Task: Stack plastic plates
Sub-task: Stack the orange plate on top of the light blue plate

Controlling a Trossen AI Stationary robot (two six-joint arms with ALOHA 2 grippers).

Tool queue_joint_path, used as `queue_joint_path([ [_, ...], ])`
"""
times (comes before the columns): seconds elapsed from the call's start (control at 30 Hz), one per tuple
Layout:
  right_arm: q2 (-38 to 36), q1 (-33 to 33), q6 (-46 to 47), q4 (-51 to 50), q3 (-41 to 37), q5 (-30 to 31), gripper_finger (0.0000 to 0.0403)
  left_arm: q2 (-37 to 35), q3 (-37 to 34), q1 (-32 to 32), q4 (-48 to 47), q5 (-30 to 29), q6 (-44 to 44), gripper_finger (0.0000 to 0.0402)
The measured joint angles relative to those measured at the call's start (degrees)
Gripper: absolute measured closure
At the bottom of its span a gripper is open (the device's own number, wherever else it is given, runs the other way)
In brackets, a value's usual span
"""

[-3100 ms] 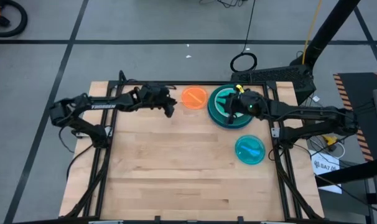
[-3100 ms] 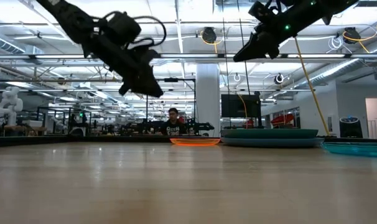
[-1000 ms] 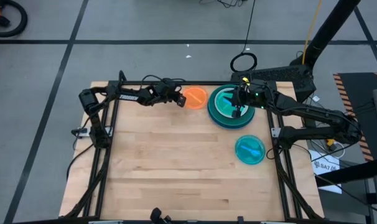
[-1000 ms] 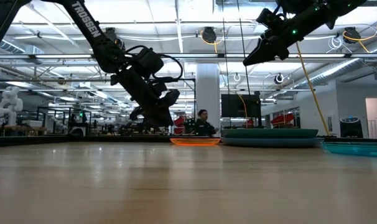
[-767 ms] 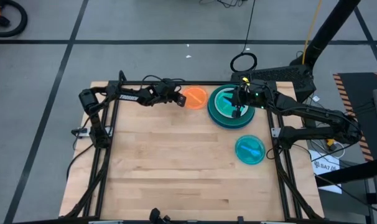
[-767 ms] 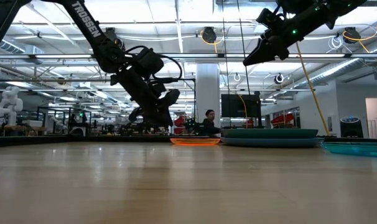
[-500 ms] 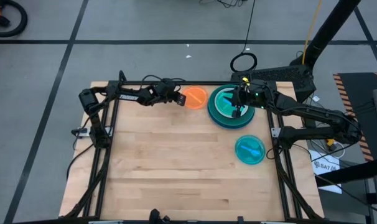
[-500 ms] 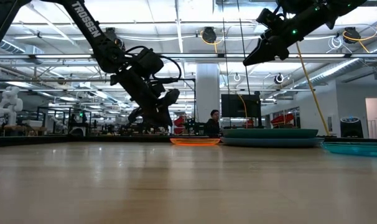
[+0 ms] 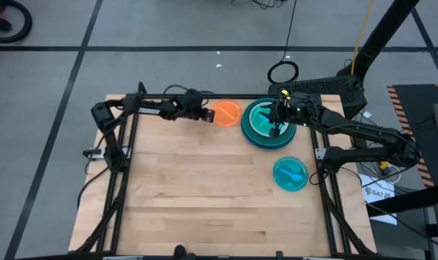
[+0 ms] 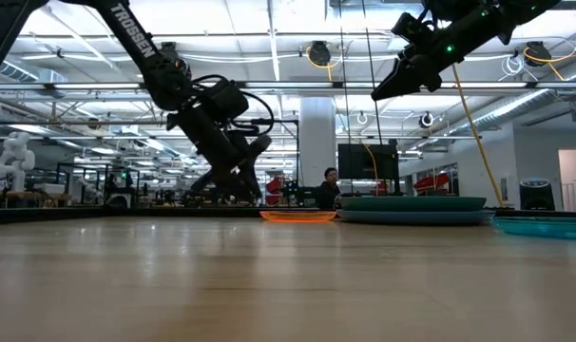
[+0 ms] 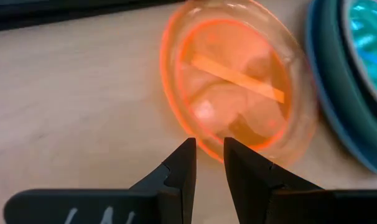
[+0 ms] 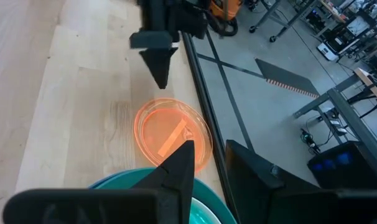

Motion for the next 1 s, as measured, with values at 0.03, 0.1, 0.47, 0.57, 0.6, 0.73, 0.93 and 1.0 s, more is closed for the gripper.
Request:
queue_joint_path([
  [0.03, 0.0, 0.0, 0.0, 0.0, 0.0, 0.0, 0.0319, 0.0, 1.54, 0.77, -2.31, 2.16, 0.77, 0.0314],
  [0.1, 0.0, 0.0, 0.0, 0.0, 0.0, 0.0, 0.0319, 0.0, 5.7, 2.51, -9.22, 4.3, 4.69, 0.0314],
  [0.47, 0.0, 0.02, -0.2, -0.04, 0.0, -0.02, 0.0319, 2.11, 20.96, 11.59, -32.29, 10.99, 16.62, 0.0314],
  [0.57, 0.0, 0.02, -0.2, -0.04, 0.0, -0.02, 0.0319, 5.02, 22.82, 12.33, -32.04, 11.15, 15.63, 0.0314],
  [0.6, 0.0, 0.0, -0.2, -0.07, 0.0, 0.0, 0.0319, 6.15, 23.19, 12.2, -32.2, 11.22, 15.49, 0.0314],
  [0.73, 0.0, 0.01, -0.23, -0.33, 0.0, 0.0, 0.0319, 10.53, 25.58, 10.96, -32.46, 13.57, 13.55, 0.0314],
  [0.93, 0.0, 0.0, -0.61, -1.02, 0.0, 0.02, 0.0319, 15.58, 31.39, 8.42, -35.8, 12.88, 14.5, 0.0314],
  [1.0, 0.0, 0.02, -0.63, -1.16, 0.0, 0.04, 0.0319, 15.64, 32.08, 7.98, -35.72, 12.81, 14.89, 0.0314],
])
